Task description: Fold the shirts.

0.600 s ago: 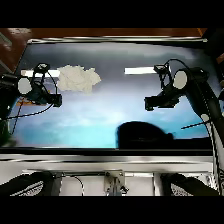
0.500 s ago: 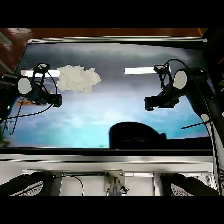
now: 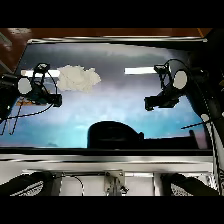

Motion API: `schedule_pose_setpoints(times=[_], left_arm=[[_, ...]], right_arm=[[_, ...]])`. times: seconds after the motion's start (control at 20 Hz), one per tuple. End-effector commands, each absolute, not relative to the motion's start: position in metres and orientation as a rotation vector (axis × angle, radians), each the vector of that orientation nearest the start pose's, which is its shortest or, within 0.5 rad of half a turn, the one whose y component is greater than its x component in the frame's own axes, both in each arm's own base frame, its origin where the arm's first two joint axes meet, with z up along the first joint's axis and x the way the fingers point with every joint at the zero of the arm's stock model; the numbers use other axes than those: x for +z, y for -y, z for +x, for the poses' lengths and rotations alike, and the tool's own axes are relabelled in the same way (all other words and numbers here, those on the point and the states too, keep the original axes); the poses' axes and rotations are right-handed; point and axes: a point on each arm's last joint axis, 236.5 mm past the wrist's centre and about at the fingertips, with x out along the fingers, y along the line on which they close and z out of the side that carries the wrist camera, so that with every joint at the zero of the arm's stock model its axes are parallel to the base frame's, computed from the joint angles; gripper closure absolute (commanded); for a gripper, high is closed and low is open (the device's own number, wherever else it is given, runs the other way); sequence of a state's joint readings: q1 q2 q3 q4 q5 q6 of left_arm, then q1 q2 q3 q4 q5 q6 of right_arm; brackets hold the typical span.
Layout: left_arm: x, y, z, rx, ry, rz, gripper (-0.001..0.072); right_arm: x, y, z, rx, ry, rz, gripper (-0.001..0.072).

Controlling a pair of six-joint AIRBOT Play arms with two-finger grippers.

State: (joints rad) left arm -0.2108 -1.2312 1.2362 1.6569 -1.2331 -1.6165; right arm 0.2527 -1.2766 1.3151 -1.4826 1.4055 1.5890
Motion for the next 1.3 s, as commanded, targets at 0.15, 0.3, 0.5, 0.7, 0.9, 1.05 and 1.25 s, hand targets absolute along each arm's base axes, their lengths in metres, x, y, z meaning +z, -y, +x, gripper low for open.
schedule_pose_setpoints(times=[0.15, 0.3, 0.5, 0.7, 0.9, 1.05, 1.25], left_arm=[[0.051, 0.067, 0.382, -0.084, -1.198, 0.093, -0.0013], [0.056, 0.089, 0.390, -0.063, -1.161, -0.112, -0.0013], [0.068, 0.110, 0.410, -0.086, -1.072, -0.261, -0.0013], [0.108, 0.125, 0.458, -0.139, -0.813, -0.360, -0.0013], [0.156, 0.121, 0.508, -0.145, -0.520, -0.452, 0.0049], [0.137, 0.104, 0.548, -0.099, -0.509, -0.459, 0.0158], [0.070, 0.085, 0.600, -0.046, -0.676, -0.399, 0.0159]], right_arm=[[0.053, -0.115, 0.362, 0.265, -1.302, -0.075, 0.0021], [0.053, -0.115, 0.362, 0.265, -1.302, -0.076, 0.0021], [0.054, -0.115, 0.363, 0.265, -1.298, -0.075, 0.0021], [0.056, -0.117, 0.370, 0.266, -1.264, -0.071, 0.0021], [0.062, -0.121, 0.388, 0.267, -1.183, -0.058, 0.0021], [0.068, -0.124, 0.401, 0.265, -1.122, -0.042, 0.0021], [0.070, -0.124, 0.404, 0.265, -1.105, -0.038, 0.0021]])
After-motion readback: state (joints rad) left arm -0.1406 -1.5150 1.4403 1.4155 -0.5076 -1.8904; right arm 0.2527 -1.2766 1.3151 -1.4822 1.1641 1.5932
